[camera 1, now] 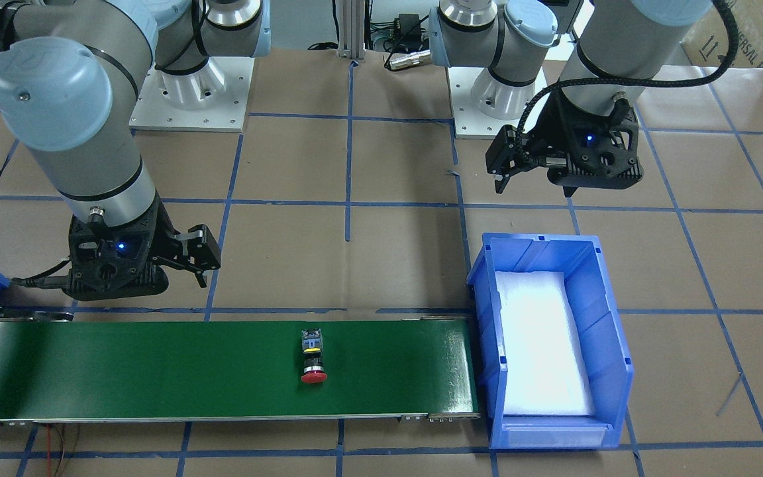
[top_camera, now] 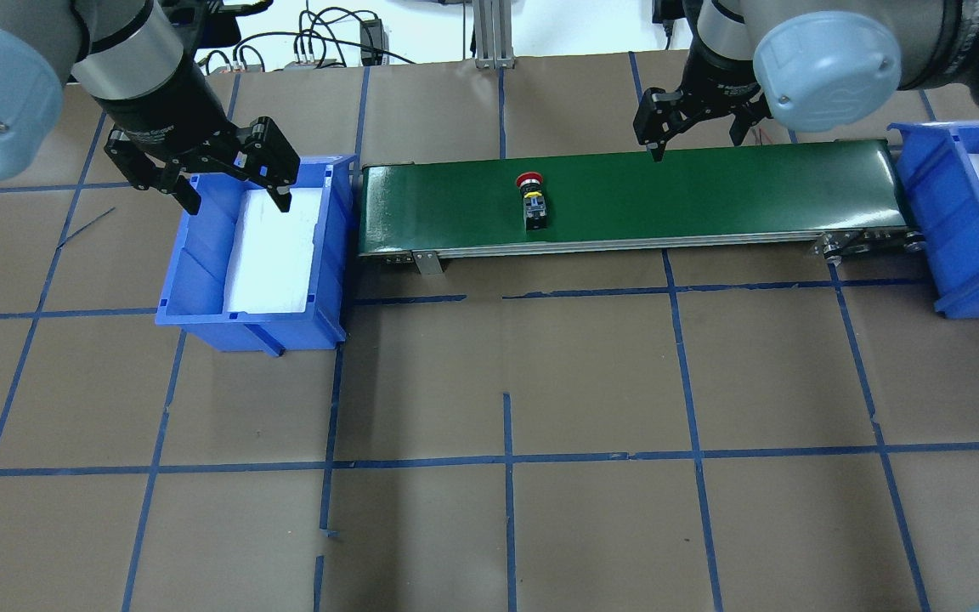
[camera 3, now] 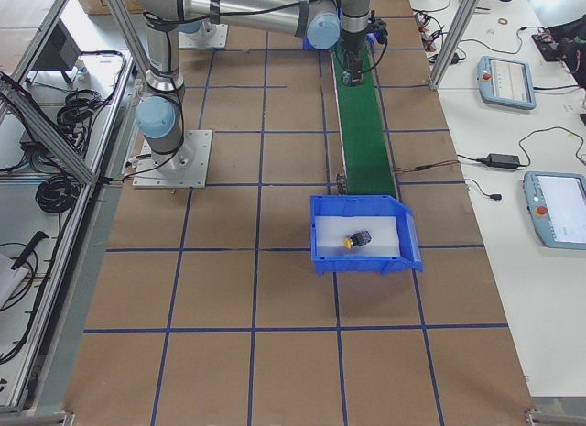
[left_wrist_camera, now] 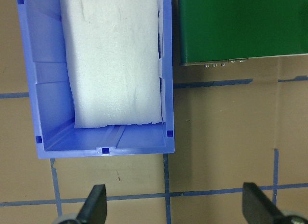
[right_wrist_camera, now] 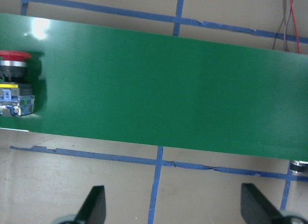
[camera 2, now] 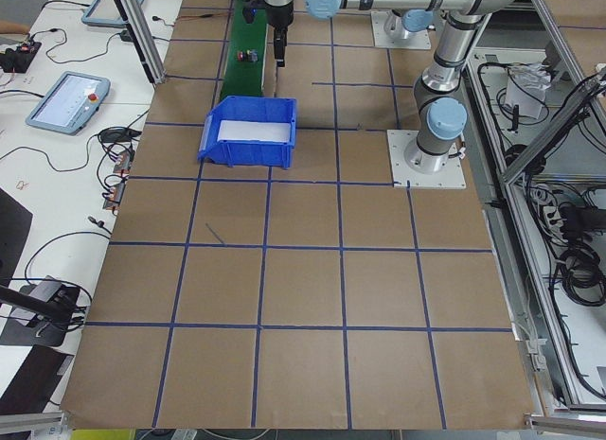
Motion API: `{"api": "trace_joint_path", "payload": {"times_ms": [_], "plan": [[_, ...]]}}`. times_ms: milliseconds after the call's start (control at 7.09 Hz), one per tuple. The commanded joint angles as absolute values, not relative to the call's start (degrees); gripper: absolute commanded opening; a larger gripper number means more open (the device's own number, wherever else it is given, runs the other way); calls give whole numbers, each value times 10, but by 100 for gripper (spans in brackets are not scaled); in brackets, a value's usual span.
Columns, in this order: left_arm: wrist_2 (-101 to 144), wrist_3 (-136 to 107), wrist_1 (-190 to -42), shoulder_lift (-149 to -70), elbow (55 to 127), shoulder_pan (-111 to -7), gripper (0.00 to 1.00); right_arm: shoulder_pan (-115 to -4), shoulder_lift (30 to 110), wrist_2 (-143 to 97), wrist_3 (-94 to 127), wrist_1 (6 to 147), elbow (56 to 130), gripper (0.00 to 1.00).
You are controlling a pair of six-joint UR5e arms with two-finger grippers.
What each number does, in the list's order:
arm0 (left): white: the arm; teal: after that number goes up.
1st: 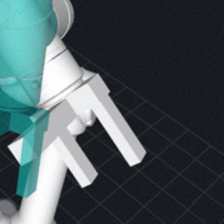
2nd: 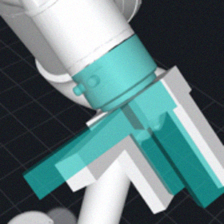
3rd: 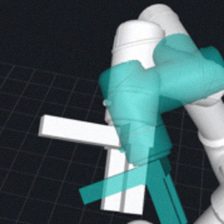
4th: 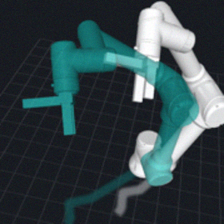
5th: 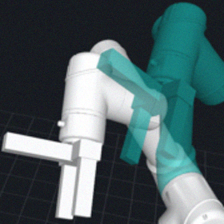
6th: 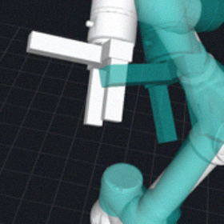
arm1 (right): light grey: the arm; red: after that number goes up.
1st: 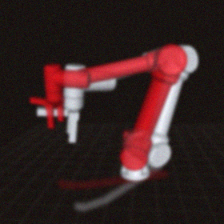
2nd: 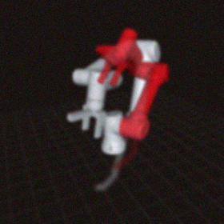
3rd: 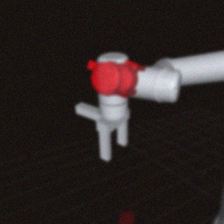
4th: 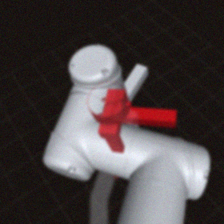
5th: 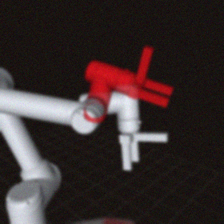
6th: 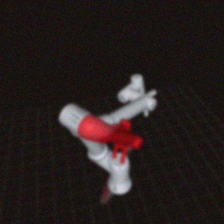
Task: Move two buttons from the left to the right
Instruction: 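Move the right gripper back over the red button on the conveyor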
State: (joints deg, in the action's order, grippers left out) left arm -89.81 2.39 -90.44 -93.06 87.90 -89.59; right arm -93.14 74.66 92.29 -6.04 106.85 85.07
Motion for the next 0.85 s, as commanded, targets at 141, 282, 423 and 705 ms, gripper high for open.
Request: {"api": "trace_joint_path", "payload": {"times_ms": [141, 282, 423, 705], "plan": [[-923, 19, -905, -933, 874, -912, 100, -989, 692, 905, -47, 1083, 797, 100], [-922, 19, -905, -933, 874, -912, 100, -991, 671, 877, -39, 1084, 782, 100], [-922, 20, -905, -932, 874, -912, 100, -991, 665, 875, -38, 1085, 785, 100], [-922, 20, -905, -932, 875, -912, 100, -993, 637, 879, -7, 1091, 786, 100]]}}
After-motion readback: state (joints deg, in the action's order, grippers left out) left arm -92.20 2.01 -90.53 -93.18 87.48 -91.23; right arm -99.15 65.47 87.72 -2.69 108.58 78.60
